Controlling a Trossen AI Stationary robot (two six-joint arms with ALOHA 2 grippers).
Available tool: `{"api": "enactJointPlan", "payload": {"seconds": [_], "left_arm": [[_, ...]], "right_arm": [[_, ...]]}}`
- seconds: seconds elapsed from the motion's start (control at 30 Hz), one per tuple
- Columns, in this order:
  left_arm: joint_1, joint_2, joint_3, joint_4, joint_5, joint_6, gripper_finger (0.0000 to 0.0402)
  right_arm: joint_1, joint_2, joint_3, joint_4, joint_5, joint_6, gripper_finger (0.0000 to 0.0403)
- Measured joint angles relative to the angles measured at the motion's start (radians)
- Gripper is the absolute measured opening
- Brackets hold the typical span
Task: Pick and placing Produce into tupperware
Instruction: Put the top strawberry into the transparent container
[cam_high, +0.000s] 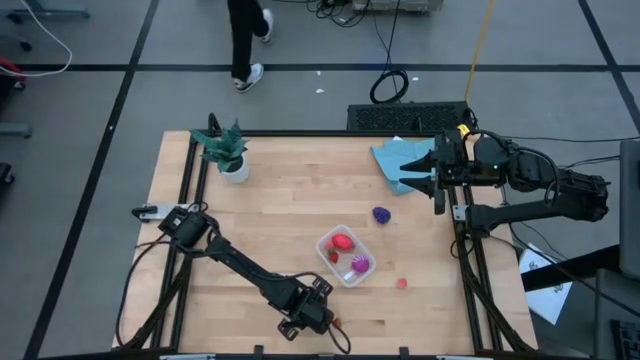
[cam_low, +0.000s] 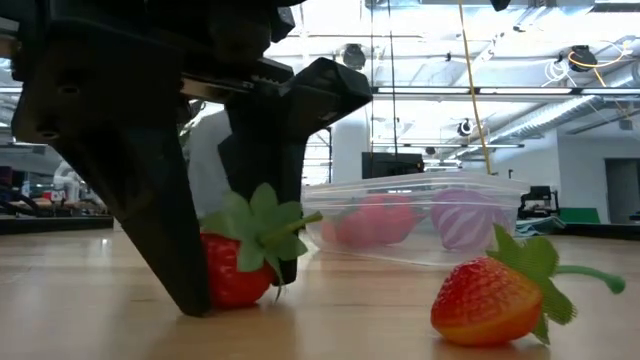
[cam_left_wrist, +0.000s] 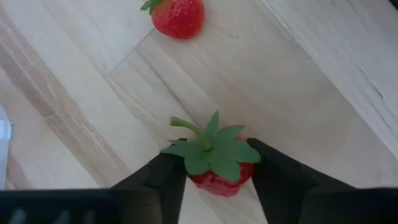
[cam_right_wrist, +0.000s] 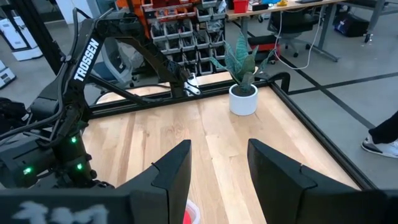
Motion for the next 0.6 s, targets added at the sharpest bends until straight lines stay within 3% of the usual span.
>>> {"api": "enactJointPlan", "payload": {"seconds": [0.2, 0.43, 0.6], "left_arm": [[0.001, 0.0, 0.0, 0.002, -0.001, -0.018, 0.0122], [0.001, -0.003, 0.0, -0.001, -0.012, -0.022, 0.0174], [0.003, -0.005, 0.027, -0.04, -0.037, -0.027, 0.0184]], "right_arm": [[0.0, 0.0, 0.0, 0.0, 0.0, 0.0, 0.0151], [0.0, 0.0, 0.0, 0.0, 0.0, 0.0, 0.0151], [0.0, 0.0, 0.0, 0.0, 0.0, 0.0, 0.0151]]}}
